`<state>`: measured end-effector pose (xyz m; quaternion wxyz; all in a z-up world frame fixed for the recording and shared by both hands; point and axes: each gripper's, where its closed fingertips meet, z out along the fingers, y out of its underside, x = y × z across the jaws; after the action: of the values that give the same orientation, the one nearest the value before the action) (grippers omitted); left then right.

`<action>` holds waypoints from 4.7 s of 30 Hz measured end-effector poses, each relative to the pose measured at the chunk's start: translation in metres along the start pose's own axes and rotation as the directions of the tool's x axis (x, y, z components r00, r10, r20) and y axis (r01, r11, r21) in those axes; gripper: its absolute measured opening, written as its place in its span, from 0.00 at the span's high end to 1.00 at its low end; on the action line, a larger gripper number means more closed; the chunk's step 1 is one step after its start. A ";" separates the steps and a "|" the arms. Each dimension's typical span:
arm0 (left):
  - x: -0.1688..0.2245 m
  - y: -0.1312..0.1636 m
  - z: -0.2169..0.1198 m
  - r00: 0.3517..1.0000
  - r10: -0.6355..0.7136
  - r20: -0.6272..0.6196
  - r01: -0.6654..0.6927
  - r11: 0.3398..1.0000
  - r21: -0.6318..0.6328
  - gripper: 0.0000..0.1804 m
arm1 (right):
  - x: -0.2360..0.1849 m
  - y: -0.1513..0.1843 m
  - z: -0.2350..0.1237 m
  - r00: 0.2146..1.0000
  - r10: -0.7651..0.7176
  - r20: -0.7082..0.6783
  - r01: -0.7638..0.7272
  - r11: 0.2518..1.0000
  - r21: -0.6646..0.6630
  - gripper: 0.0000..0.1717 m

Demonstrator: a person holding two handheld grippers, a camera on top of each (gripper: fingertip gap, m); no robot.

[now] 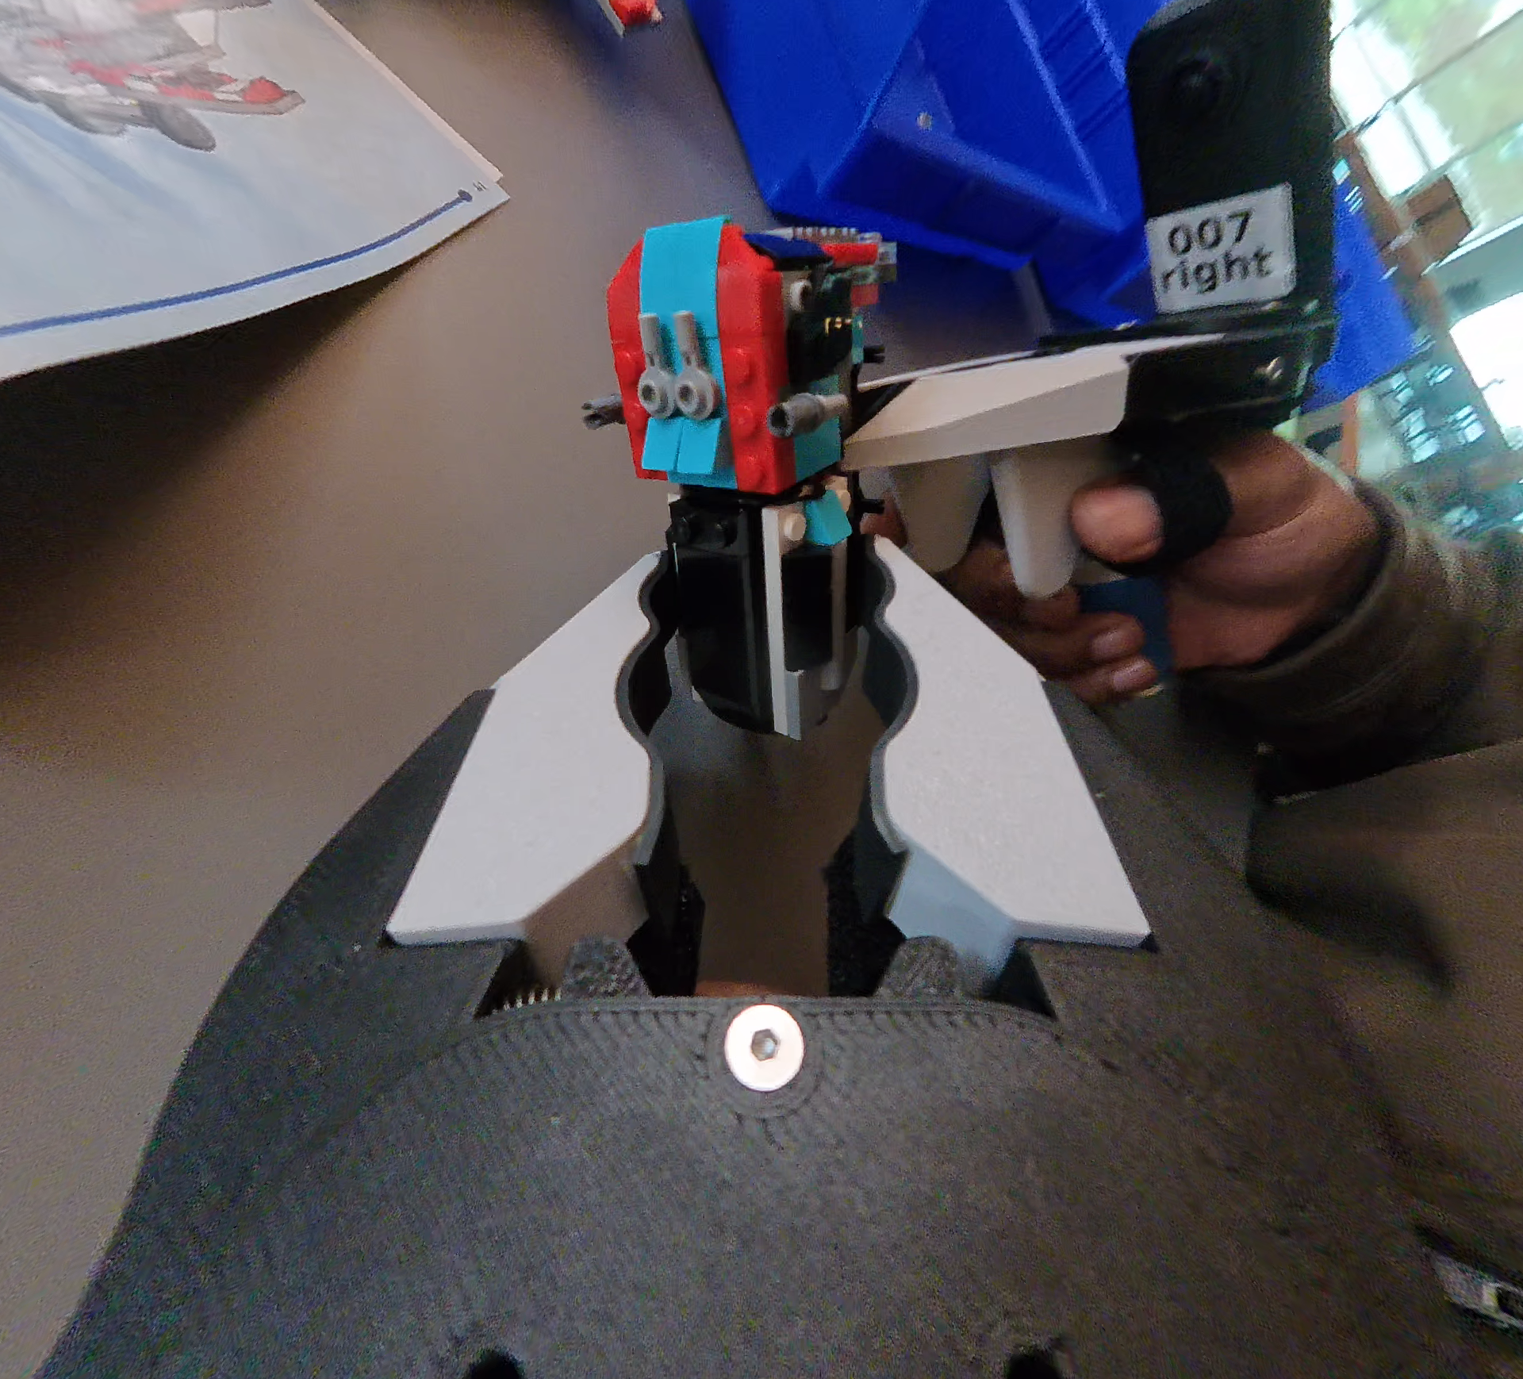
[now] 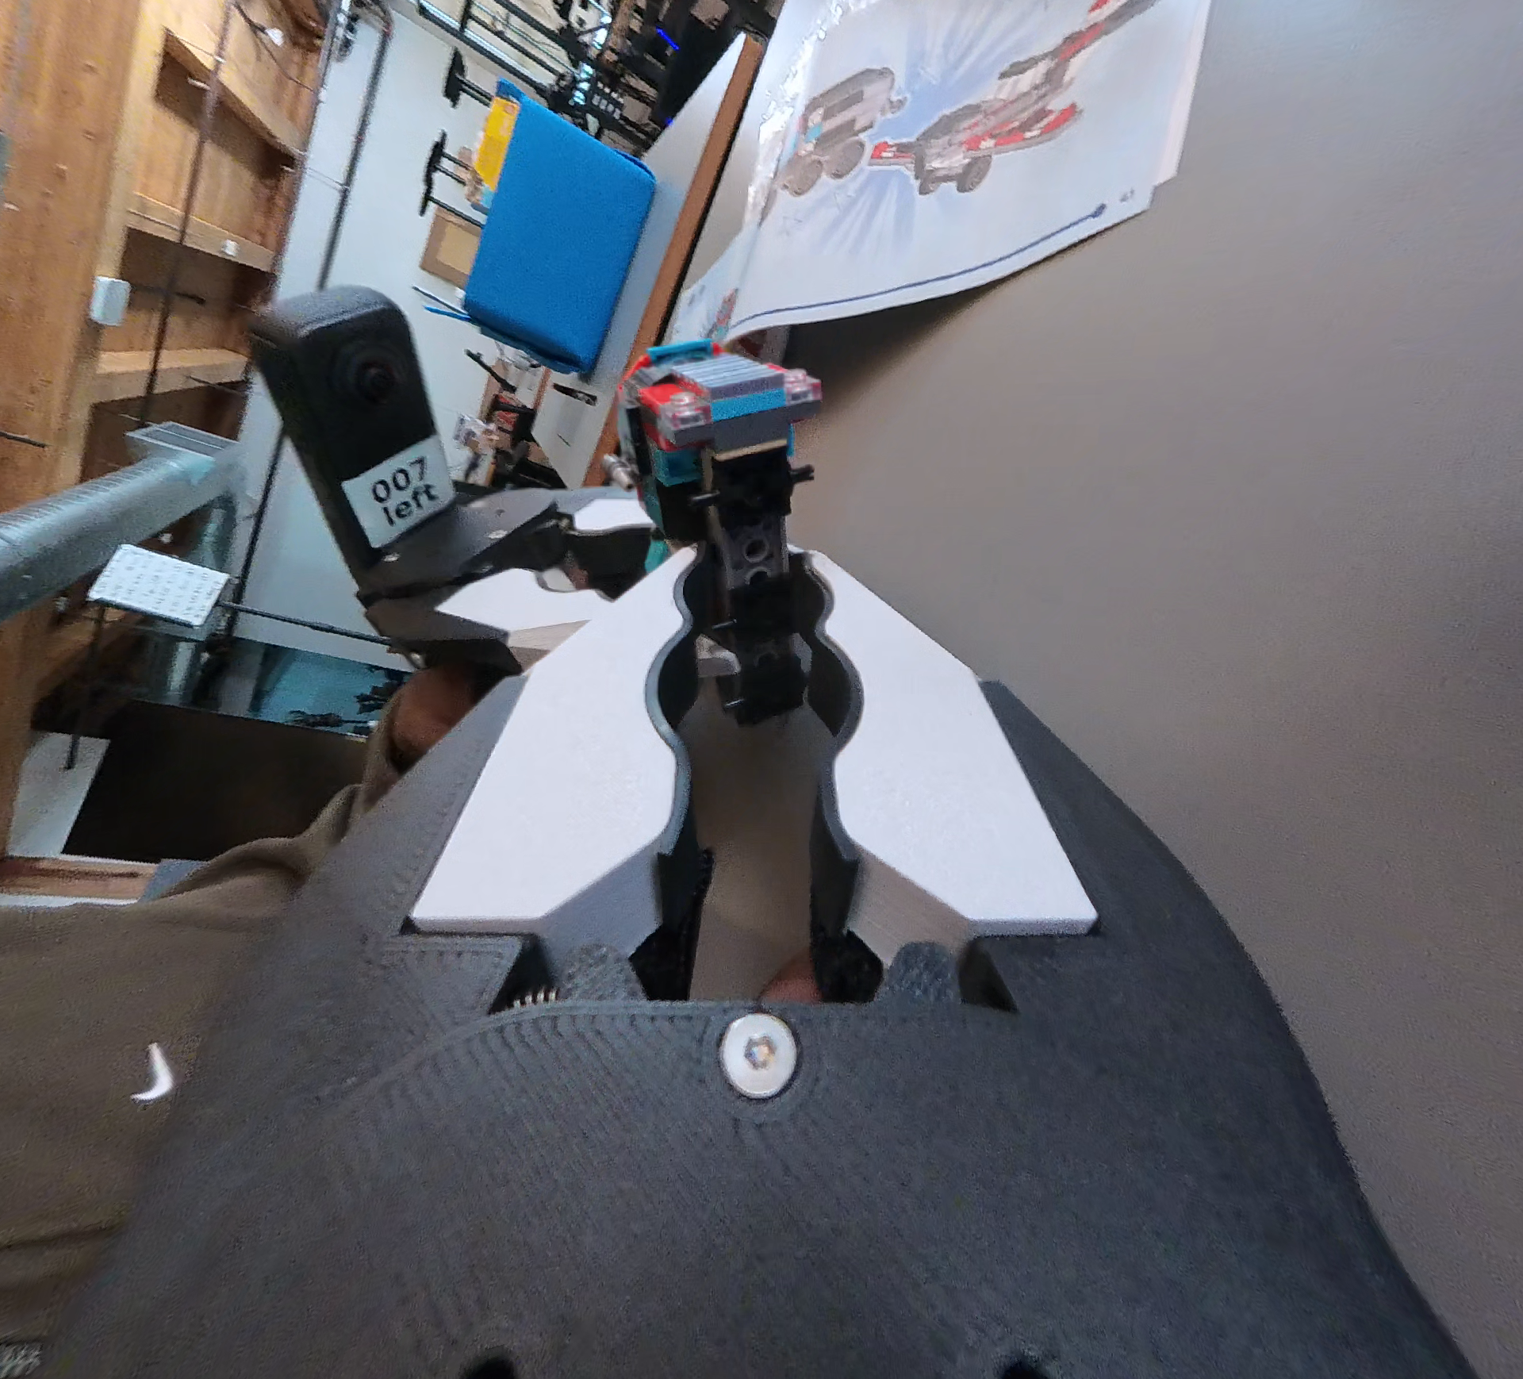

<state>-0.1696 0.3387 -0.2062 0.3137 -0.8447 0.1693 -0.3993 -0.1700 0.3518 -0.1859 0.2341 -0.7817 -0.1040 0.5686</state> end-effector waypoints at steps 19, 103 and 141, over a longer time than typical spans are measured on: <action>0.007 0.007 0.011 0.959 0.277 0.051 -0.261 0.943 -0.207 0.75 | 0.020 -0.001 -0.056 0.901 -0.406 -0.155 0.391 0.913 -0.118 0.80; -0.040 -0.006 -0.040 0.997 -0.020 0.080 0.018 0.999 0.029 0.81 | 0.025 0.006 -0.038 -0.047 -0.997 0.060 0.971 -0.059 -0.232 0.58; -0.004 -0.004 -0.008 0.983 0.096 -0.159 -0.113 0.989 -0.101 0.78 | 0.018 0.004 -0.011 -0.289 -0.956 0.052 0.935 -0.294 -0.199 0.60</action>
<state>-0.1781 0.3409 -0.2021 0.2737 -0.8173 0.2586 -0.4362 -0.1541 0.3532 -0.2004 0.5370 -0.4342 -0.7177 0.0894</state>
